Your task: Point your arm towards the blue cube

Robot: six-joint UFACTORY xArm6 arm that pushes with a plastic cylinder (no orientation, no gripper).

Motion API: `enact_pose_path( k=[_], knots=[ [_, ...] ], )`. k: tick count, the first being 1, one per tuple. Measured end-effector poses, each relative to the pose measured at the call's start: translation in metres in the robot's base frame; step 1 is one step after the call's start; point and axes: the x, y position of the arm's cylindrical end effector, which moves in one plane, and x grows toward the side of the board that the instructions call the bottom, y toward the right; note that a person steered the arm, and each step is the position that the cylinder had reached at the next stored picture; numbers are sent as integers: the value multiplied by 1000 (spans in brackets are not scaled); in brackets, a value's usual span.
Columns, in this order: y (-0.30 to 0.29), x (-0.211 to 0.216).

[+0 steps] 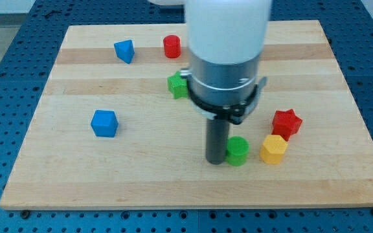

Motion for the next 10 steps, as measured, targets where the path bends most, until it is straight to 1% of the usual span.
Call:
enact_pose_path(
  k=[1, 2, 3, 4, 5, 6, 7, 8, 9, 10],
  knots=[
    [44, 0],
    [75, 0],
    [34, -1],
    [-39, -1],
    [-69, -10],
    [-70, -70],
    [-100, -131],
    [-170, -129],
    [-250, -99],
    [-283, -67]
  ],
)
